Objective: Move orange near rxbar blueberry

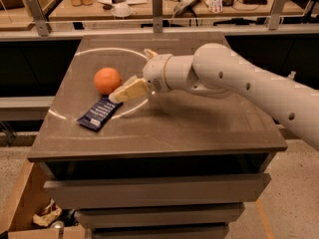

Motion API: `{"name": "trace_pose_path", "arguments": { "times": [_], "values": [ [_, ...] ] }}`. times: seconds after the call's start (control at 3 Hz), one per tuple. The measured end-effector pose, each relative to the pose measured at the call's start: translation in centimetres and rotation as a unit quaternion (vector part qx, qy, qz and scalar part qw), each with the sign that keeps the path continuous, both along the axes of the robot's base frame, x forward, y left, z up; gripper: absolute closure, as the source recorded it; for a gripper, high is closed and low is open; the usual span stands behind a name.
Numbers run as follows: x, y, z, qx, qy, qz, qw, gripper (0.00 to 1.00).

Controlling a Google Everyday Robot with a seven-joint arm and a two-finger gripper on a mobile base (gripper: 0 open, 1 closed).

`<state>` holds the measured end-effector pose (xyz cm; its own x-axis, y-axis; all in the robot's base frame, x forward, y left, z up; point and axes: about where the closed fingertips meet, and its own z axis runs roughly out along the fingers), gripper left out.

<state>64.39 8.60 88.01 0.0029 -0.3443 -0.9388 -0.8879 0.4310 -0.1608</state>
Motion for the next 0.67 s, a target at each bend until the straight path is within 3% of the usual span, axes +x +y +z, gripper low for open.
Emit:
{"name": "trace_pose_path", "arguments": {
  "times": [0.33, 0.67],
  "values": [
    [-0.6, -5.8, 2.1, -0.049, -0.01, -0.047, 0.9976, 0.0],
    [-1.1, -9.9, 3.9, -0.098, -0.025, -0.092, 0.9906, 0.0]
  ]
}}
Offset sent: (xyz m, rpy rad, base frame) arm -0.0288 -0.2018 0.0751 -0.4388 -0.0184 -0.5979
